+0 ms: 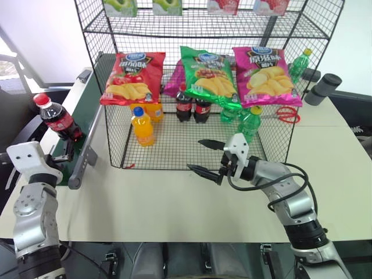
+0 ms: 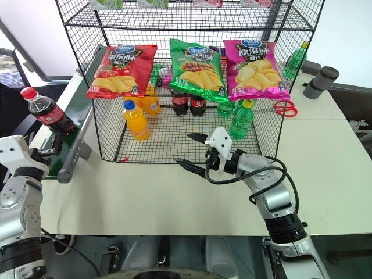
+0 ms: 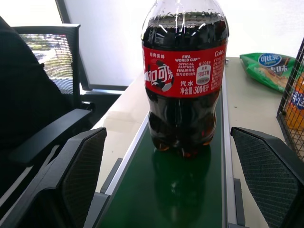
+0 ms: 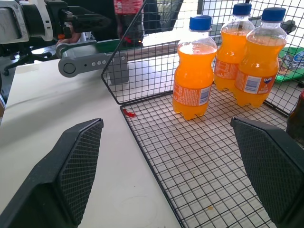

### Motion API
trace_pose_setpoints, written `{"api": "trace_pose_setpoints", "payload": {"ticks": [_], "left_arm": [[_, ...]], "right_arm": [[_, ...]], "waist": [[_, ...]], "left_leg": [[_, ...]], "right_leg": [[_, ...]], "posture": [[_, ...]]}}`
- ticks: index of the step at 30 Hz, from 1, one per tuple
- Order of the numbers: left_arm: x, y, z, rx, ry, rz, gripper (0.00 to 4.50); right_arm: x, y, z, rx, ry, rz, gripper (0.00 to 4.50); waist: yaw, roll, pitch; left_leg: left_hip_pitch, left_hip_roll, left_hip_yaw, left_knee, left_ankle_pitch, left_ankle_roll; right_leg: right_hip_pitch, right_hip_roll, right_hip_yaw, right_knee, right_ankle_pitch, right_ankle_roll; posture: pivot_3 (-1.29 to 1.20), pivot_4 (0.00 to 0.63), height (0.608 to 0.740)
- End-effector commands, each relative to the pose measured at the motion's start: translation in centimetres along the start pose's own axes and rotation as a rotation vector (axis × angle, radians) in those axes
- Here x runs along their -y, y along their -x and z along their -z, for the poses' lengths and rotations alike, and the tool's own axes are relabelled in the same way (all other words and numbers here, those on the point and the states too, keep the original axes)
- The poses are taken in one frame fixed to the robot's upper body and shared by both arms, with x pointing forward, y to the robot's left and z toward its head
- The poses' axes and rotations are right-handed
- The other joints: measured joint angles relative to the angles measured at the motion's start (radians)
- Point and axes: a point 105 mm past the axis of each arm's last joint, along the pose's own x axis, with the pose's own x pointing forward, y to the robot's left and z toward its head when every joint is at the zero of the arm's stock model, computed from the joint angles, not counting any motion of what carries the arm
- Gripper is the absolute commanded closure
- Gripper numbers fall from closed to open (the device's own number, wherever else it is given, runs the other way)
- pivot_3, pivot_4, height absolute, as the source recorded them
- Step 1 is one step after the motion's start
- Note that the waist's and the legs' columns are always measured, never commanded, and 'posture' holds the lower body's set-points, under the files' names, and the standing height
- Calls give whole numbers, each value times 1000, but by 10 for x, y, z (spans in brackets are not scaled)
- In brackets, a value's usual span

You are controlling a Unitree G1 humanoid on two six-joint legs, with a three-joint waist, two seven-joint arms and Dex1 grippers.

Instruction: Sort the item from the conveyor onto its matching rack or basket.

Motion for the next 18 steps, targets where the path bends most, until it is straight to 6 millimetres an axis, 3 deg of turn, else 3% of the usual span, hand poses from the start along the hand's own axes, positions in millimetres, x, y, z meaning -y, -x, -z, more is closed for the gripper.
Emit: {"api": "trace_pose_setpoints", "payload": {"ticks": [1, 18], "left_arm": [[-5, -2, -24, 87, -17, -13, 0], [-5, -1, -35, 126, -33, -10, 0]], "right_arm": [[-4, -1, -10, 34, 23, -14, 22], [-7, -2, -7, 26, 18, -19, 22]], "waist": [[0, 0, 0], [-1, 0, 0]], "left_leg": [[0, 0, 0, 0, 0, 0], [0, -1, 0, -1, 0, 0]], "right_leg": [[0, 0, 0, 0, 0, 0], [0, -2, -1, -1, 0, 0]], "posture": [[0, 150, 734], [0, 150, 734]]}}
